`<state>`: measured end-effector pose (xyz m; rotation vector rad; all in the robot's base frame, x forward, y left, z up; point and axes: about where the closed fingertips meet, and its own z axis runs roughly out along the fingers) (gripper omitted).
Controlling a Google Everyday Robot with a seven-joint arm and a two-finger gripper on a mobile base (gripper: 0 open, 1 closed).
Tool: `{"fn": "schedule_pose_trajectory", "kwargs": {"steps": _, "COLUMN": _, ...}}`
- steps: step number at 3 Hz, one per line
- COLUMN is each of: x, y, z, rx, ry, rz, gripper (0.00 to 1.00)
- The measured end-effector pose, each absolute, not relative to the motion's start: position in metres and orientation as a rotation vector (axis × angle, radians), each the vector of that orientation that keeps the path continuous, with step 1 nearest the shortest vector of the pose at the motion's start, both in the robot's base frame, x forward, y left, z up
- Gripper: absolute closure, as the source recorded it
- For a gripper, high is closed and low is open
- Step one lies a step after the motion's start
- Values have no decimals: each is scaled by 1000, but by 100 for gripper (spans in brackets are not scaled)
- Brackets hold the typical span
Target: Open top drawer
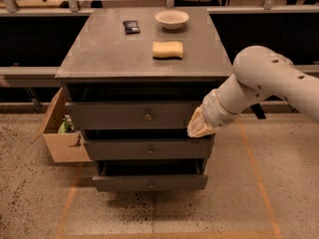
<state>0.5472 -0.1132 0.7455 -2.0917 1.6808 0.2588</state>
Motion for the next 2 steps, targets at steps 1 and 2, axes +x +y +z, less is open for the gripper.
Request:
{"fn": "schedule_pose_trajectory", "kwargs": {"steps": 1, "x": 577, "y": -110, "z": 737, "rx": -2094, "ry": 1639, "rz": 269, "gripper": 58}}
{"fn": "schedule_pose_trajectory", "kwargs": {"steps": 2, "x": 592, "y": -111, "z": 738, "rx": -2078, "ry": 1611, "rz": 169, "gripper": 36}}
